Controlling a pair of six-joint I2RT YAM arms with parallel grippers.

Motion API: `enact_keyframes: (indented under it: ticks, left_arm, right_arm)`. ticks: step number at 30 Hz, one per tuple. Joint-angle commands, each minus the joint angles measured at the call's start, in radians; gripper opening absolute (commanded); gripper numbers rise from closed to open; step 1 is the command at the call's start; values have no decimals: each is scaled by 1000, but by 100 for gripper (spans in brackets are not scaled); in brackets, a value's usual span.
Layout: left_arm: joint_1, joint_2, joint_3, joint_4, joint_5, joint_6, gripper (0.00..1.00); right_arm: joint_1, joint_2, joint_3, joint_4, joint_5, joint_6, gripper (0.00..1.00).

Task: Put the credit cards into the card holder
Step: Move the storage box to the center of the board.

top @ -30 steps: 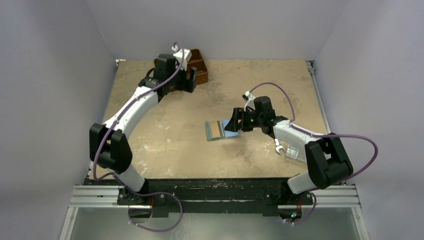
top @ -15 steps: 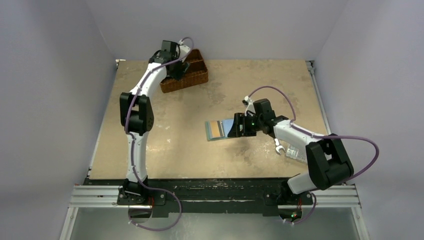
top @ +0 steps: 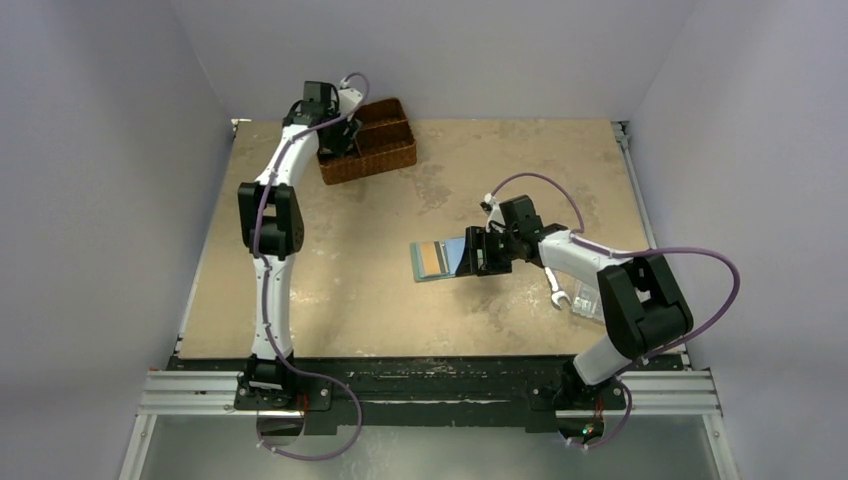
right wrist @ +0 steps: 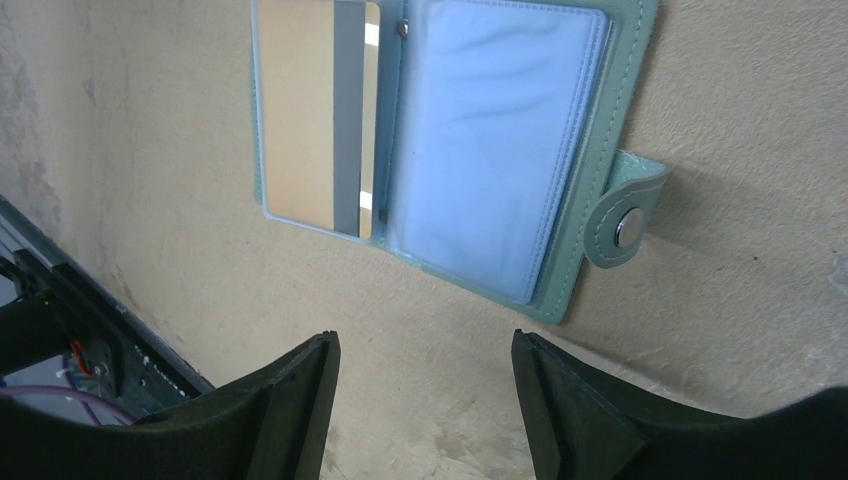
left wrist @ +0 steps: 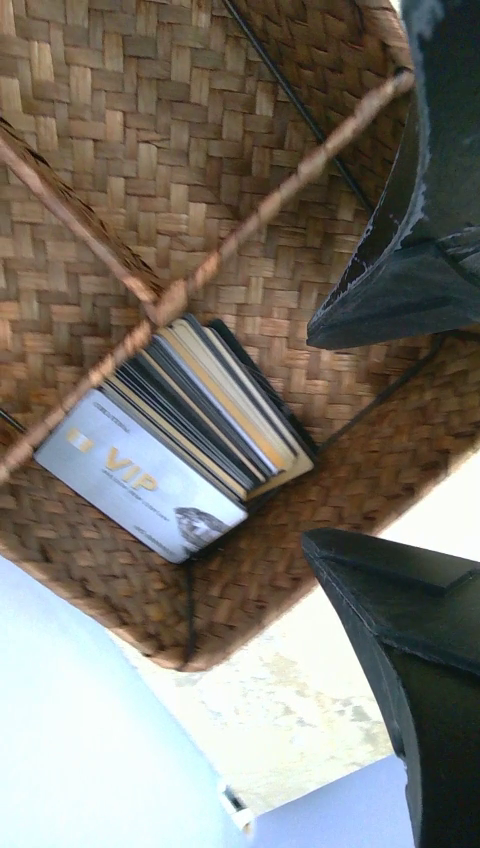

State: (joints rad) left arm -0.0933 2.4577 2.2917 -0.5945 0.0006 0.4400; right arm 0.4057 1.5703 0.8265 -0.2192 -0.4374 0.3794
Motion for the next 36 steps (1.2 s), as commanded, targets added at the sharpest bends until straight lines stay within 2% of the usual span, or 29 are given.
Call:
enact_keyframes:
  ticks: [1, 6, 12, 21, 24, 28, 33, 36]
  left_arm:
    - [-10, 40, 65, 44, 59, 104, 70]
    - [-14, 56, 51, 58, 31, 160, 70]
    - [-14, 95, 76, 120, 2, 205, 80]
    - [-9, 147, 120, 73, 60, 257, 84]
    - [-24, 125, 93, 61, 63, 229, 84]
    - [-65, 30, -41, 127, 7, 177, 84]
    - [-100, -29, -87, 81, 77, 43, 84]
    - [-142, -77, -159, 98, 51, -3, 84]
  right_arm:
    - [1, 4, 61, -27, 26, -27, 71]
    - [1, 10, 71, -44, 33, -34, 71]
    - [1, 25, 83, -56, 28, -43, 71]
    - [0, 34, 102, -75, 37, -51, 71]
    - [0, 42, 100, -59, 29, -45, 71]
    - [1, 63, 96, -18, -4, -26, 71]
    - [1, 72, 85, 11, -33, -19, 70]
    - [1, 60, 73, 18, -43, -23, 70]
